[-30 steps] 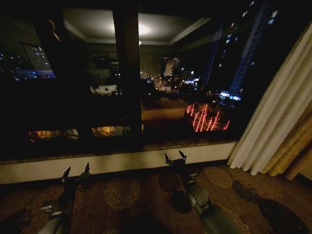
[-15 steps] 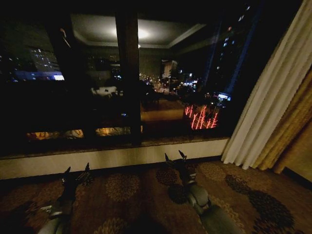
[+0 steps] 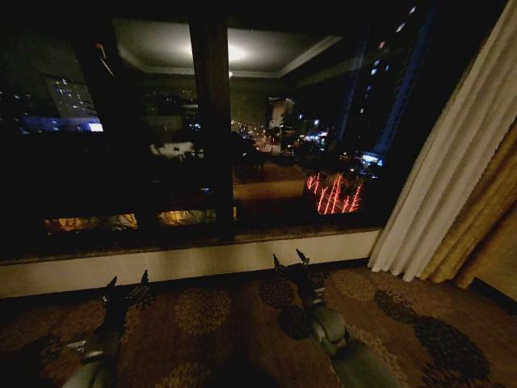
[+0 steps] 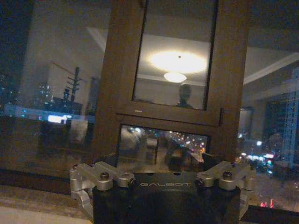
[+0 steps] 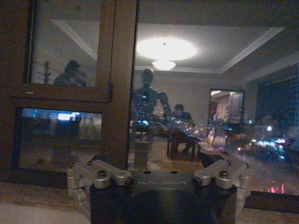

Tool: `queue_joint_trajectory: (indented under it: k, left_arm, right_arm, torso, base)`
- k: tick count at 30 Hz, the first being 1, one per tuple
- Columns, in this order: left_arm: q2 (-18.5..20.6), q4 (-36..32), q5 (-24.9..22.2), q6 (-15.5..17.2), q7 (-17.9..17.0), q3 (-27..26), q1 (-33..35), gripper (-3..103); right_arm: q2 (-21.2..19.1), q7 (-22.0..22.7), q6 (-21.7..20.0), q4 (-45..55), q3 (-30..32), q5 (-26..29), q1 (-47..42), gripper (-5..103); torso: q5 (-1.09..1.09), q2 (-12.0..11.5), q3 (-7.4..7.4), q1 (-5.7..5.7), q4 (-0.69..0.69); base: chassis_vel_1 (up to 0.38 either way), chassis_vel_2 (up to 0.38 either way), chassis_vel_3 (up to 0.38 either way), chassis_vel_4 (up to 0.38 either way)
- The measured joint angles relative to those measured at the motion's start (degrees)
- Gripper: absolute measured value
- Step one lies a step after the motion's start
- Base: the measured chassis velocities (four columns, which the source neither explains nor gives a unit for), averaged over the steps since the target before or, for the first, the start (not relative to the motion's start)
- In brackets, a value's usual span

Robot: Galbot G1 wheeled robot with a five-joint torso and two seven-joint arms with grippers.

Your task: Open the curtains by pulling them apart, changing their state from closed to fully open.

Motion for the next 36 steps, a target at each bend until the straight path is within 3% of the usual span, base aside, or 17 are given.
queue_joint_trajectory:
  k: [13, 26, 36]
  left_arm:
    - [0.0, 0.0, 0.0, 0.0, 0.0, 0.0, 0.0, 100]
    - [0.0, 0.0, 0.0, 0.0, 0.0, 0.0, 0.0, 100]
    - [0.0, 0.0, 0.0, 0.0, 0.0, 0.0, 0.0, 100]
  right_arm:
    - [0.0, 0.0, 0.0, 0.0, 0.0, 0.0, 0.0, 100]
    - [0.0, 0.0, 0.0, 0.0, 0.0, 0.0, 0.0, 100]
    - [0.0, 0.0, 0.0, 0.0, 0.0, 0.0, 0.0, 100]
  torso:
    - [0.00, 0.0, -0.01, -0.02, 0.01]
    - [0.02, 0.0, 0.03, 0.11, 0.00]
    - [-0.01, 0.0, -0.03, -0.08, 0.02]
  base:
    - [-0.037, 0.056, 0.031, -0.049]
    - [-0.202, 0.198, 0.205, -0.210]
    - [-0.003, -0.007, -0.008, 0.008]
